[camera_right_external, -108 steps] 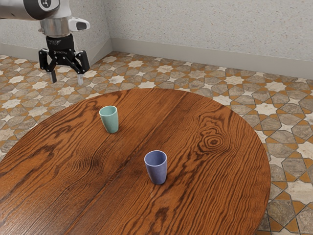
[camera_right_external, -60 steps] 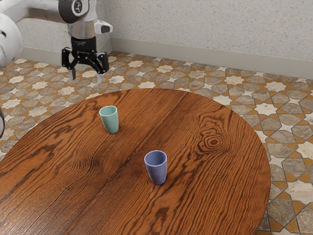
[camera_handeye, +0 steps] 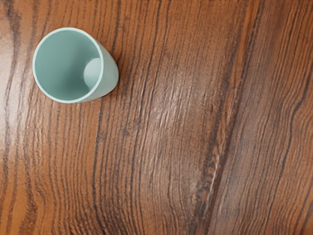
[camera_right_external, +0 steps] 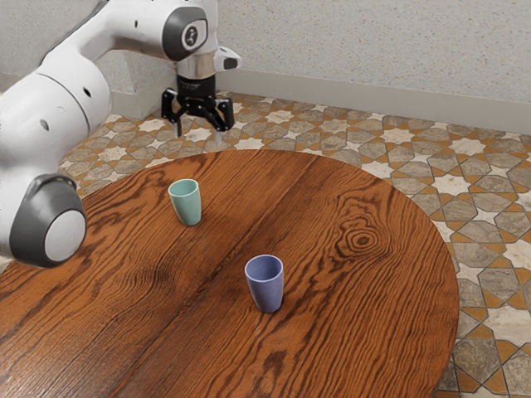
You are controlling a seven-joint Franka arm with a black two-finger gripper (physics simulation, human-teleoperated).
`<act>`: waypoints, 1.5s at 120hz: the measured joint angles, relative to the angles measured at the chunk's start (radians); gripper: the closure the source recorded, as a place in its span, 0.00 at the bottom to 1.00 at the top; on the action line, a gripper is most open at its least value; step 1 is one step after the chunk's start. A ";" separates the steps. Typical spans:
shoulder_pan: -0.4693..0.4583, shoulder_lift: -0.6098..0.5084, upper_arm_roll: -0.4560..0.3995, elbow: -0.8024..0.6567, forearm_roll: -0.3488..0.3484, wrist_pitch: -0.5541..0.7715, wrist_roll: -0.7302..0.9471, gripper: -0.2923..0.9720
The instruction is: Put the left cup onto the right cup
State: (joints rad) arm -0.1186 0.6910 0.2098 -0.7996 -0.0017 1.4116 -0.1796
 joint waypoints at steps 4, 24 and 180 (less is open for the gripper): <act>0.009 0.025 -0.013 0.015 0.000 0.012 0.000 0.23; 0.018 0.171 -0.030 0.132 0.000 0.082 -0.001 0.23; 0.176 0.259 -0.064 -0.067 -0.003 0.361 0.098 0.23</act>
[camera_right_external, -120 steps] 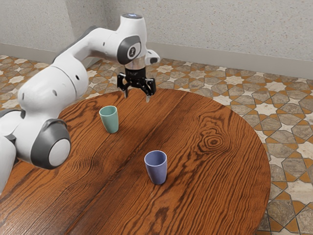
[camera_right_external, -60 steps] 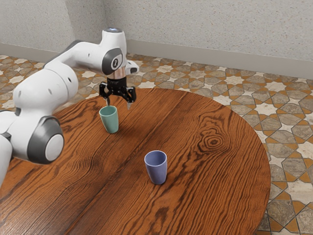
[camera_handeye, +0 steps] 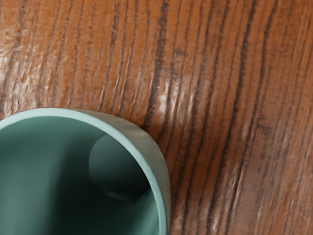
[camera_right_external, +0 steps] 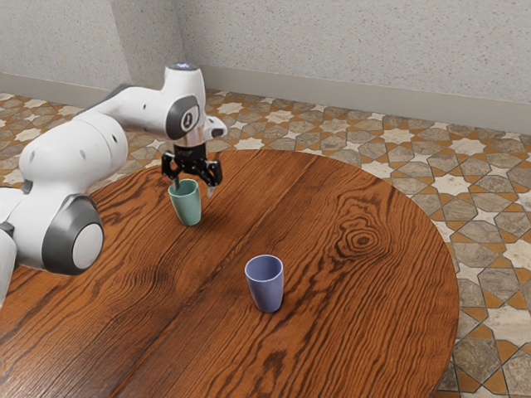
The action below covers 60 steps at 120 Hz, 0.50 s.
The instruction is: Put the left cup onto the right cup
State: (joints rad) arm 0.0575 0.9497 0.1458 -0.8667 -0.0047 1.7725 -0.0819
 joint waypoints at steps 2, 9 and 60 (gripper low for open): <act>0.000 0.000 0.000 -0.003 -0.001 0.003 0.001 0.23; -0.001 0.001 0.000 -0.014 -0.004 0.012 0.005 0.23; -0.005 0.009 0.000 -0.076 -0.016 0.088 0.023 0.28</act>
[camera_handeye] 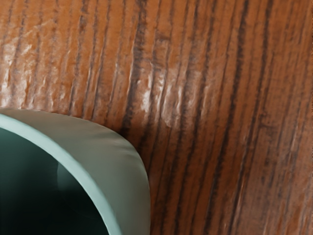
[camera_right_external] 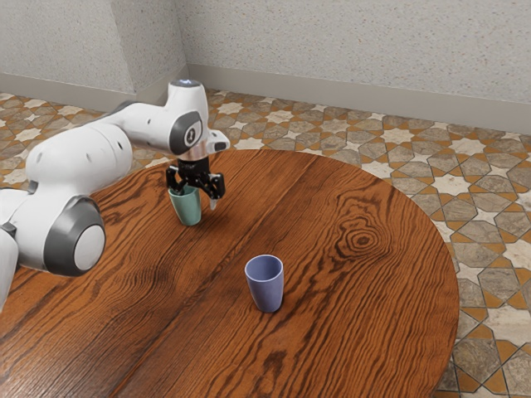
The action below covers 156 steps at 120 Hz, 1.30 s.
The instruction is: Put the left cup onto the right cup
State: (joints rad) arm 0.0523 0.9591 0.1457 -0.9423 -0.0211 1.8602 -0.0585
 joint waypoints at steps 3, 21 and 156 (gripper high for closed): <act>0.000 0.000 0.000 -0.001 -0.002 0.004 0.001 0.32; -0.003 0.000 0.002 -0.002 -0.006 0.018 0.003 0.58; -0.205 -0.193 -0.003 0.009 0.038 -0.029 -0.014 0.85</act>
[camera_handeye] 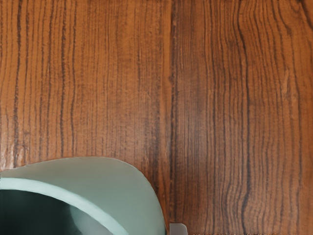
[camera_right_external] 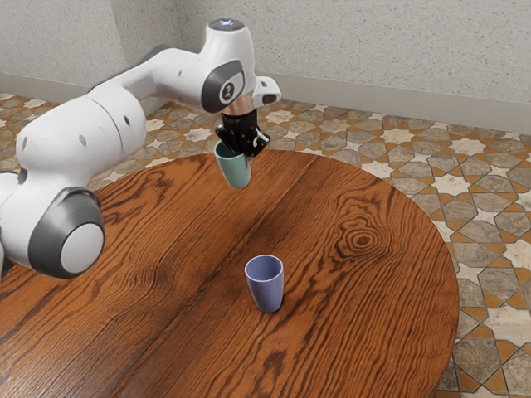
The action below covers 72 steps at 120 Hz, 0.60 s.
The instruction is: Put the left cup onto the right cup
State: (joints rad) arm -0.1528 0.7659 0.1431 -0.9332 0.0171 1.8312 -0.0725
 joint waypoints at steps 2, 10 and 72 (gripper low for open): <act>-0.003 -0.004 -0.004 -0.002 0.000 0.000 -0.002 0.85; -0.018 -0.011 -0.018 -0.006 0.001 -0.002 -0.011 0.85; 0.023 -0.063 -0.437 -0.135 0.292 -0.006 -0.183 0.85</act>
State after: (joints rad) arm -0.1295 0.7032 -0.2937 -1.0681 0.3094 1.8248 -0.2556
